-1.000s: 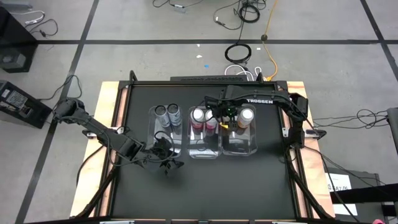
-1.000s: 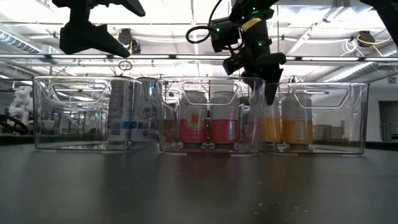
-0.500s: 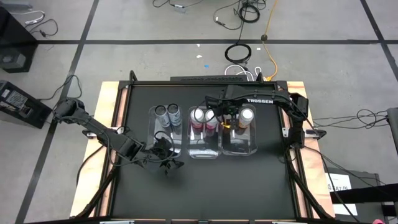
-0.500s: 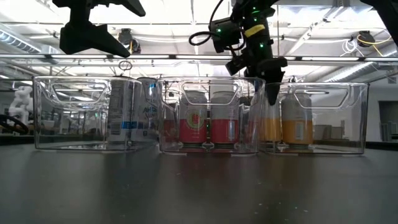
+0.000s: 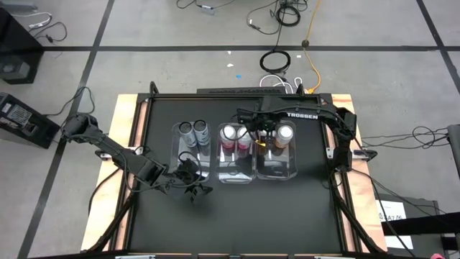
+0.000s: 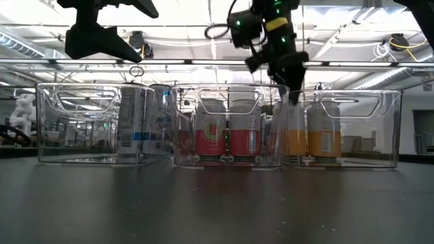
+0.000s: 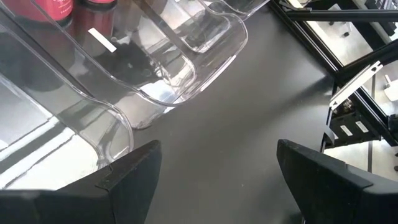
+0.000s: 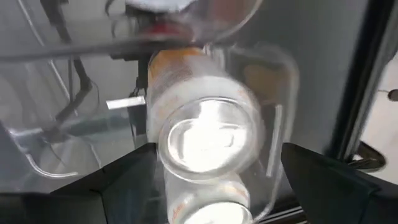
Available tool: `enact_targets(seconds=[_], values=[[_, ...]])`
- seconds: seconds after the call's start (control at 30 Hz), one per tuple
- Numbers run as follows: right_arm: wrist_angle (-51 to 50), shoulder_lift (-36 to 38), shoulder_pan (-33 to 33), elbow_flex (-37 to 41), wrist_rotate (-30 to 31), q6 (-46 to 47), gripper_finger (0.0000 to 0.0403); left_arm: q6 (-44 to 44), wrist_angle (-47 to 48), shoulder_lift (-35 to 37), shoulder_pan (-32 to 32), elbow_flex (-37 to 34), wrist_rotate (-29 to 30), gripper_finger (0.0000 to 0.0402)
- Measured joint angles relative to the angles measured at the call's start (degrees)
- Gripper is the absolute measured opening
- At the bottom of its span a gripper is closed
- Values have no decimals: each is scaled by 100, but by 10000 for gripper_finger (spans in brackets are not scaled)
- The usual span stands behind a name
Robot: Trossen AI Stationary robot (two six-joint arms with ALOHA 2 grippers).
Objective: Sort soda cans
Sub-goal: Put the orange-white soda can into the right transparent bin, then return to Home Position
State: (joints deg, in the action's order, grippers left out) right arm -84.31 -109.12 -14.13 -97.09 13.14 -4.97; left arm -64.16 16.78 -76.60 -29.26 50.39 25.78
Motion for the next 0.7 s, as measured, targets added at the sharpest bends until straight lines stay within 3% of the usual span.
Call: enact_targets(seconds=[0.3,0.4,0.6,0.7], values=[[-551,173,106,-1411,-180,804,336,4,6,0,-1,0,-82,328],[-554,583,232,-1711,-446,1020,336,4,23,0,0,2,-102,328],[-426,1741,683,-1741,-426,1977,336,24,31,0,10,2,-127,328],[-431,2234,1059,-1716,-412,2545,336,602,121,0,28,2,-133,328]])
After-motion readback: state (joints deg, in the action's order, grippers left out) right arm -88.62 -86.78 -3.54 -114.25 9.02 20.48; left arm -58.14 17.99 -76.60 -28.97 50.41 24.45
